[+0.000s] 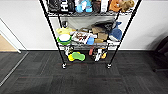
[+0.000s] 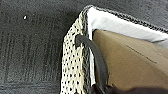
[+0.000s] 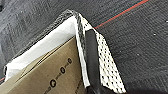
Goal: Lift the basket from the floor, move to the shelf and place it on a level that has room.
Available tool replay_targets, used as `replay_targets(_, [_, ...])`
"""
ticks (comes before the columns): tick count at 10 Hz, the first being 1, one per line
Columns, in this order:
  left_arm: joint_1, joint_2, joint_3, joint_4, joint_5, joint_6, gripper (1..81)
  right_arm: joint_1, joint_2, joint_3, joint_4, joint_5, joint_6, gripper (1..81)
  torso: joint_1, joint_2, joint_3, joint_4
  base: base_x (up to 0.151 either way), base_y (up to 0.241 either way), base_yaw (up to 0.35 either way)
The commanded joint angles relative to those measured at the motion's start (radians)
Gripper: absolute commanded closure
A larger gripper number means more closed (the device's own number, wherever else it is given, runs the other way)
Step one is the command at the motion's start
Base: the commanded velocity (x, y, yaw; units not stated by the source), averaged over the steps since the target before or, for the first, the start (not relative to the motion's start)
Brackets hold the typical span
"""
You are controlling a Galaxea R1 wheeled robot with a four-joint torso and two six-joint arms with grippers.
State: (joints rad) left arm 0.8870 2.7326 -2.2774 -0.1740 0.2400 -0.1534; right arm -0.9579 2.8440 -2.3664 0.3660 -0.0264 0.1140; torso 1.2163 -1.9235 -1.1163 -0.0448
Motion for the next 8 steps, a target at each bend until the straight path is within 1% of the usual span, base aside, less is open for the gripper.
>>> replay_targets(1, [-0.134, 0.012, 0.032, -0.041, 0.055, -0.006, 81.1, 0.142, 0.004, 0.010, 0.042, -0.055, 0.024, 81.1, -0.063, 0.098, 0.000, 0.000, 0.000, 0.000, 0.000])
replay_targets(4, [-0.185, 0.020, 0.030, -0.062, 0.064, -0.009, 81.1, 0.173, 0.005, 0.009, 0.042, -0.064, 0.035, 81.1, -0.127, 0.199, -0.001, 0.000, 0.000, 0.000, 0.000])
replay_targets(5, [-0.194, 0.018, 0.032, -0.067, 0.068, -0.009, 81.1, 0.178, 0.005, 0.009, 0.042, -0.064, 0.036, 81.1, -0.150, 0.235, 0.047, 0.000, 0.000, 0.000, 0.000])
replay_targets(6, [-0.199, 0.016, 0.032, -0.068, 0.076, -0.009, 81.1, 0.182, 0.004, 0.013, 0.042, -0.064, 0.036, 81.1, -0.169, 0.266, 0.077, 0.000, 0.000, 0.000, 0.000])
replay_targets(8, [-0.202, 0.013, 0.032, -0.068, 0.082, -0.009, 81.1, 0.187, 0.001, 0.021, 0.042, -0.063, 0.038, 81.1, -0.202, 0.319, 0.108, 0.000, 0.000, 0.000, 0.000])
